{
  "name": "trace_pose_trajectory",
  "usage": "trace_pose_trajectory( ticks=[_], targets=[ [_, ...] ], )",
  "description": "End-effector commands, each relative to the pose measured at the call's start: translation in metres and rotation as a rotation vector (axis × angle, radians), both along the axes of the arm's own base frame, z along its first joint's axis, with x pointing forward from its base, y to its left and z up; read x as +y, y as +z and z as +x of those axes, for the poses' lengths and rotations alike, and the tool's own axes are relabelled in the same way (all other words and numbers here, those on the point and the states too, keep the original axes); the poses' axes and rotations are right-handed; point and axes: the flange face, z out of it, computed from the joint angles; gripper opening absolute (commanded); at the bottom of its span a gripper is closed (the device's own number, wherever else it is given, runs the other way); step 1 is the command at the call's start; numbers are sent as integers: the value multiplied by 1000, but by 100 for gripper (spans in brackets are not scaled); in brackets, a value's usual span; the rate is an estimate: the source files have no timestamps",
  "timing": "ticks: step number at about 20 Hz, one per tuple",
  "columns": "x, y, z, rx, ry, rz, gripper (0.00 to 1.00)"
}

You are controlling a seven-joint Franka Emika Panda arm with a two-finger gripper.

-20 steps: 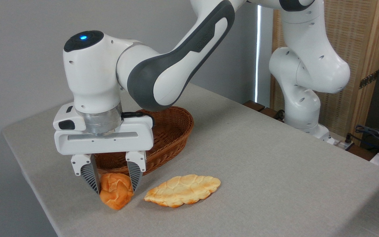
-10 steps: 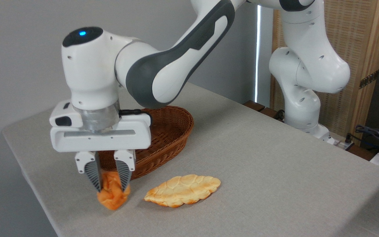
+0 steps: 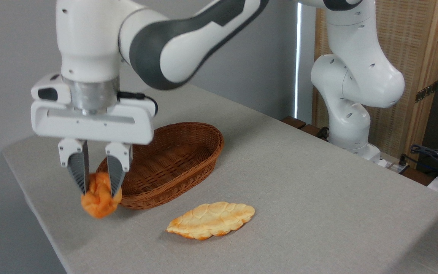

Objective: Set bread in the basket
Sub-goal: 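Lift the held roll and carry it over the wicker basket, then open the gripper to drop the roll into the basket, then rise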

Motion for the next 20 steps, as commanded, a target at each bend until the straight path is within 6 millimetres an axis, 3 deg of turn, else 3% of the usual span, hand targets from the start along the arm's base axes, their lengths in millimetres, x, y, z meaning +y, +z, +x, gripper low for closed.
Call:
trace_pose_trajectory(
  ticks=[1,3,5,6,9,20],
  targets=[
    [-28,24,-27,49,-167,37,58],
    [-46,28,-41,89,-270,52,62],
    [-60,29,-55,133,-398,70,81],
    [-63,27,-61,159,-463,77,100],
    [-70,21,-69,197,-624,86,100],
    [-71,20,-68,195,-626,85,100]
  ],
)
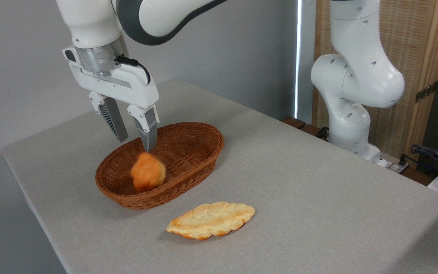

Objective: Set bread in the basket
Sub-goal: 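Open the gripper to drop the roll into the basket, then rise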

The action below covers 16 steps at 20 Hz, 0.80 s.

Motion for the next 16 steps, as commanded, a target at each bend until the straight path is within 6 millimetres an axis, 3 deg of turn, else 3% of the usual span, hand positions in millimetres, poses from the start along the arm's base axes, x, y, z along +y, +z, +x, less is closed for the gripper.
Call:
trace_pose_trajectory(
  ticks=[1,4,6,8,11,16],
  targets=[
    [2,3,-3,-2,-16,13,100],
    [13,7,0,-17,-24,24,100],
    [31,23,-2,-59,-81,64,100],
    [76,33,2,-79,-83,73,100],
    [127,44,3,-105,-124,76,100],
    [134,41,2,-99,-142,87,100]
  ],
)
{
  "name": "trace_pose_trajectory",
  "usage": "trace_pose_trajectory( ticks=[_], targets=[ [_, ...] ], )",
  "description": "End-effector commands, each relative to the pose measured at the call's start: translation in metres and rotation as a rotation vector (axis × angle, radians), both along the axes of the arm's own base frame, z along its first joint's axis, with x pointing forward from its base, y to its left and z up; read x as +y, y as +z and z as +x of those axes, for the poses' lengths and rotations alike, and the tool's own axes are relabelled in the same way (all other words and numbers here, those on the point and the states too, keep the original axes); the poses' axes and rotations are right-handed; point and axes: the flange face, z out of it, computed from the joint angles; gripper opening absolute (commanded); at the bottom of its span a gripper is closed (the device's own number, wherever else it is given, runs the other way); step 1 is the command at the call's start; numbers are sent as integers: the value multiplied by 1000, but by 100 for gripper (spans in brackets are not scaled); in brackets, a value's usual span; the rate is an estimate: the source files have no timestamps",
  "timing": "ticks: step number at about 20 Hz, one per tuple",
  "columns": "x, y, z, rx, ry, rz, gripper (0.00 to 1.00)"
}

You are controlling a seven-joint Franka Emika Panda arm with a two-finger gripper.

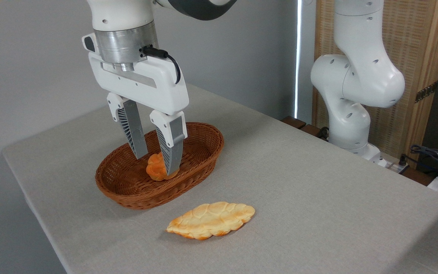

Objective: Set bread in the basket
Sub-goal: 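Open the gripper to drop the roll into the basket, then rise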

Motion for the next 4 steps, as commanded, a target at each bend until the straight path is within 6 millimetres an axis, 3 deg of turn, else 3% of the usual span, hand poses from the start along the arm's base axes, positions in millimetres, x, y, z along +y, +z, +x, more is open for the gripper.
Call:
trace_pose_trajectory(
  ticks=[1,4],
  targets=[
    [-4,-3,-3,15,-13,1,100],
    [7,-2,-2,12,7,1,100]
  ],
)
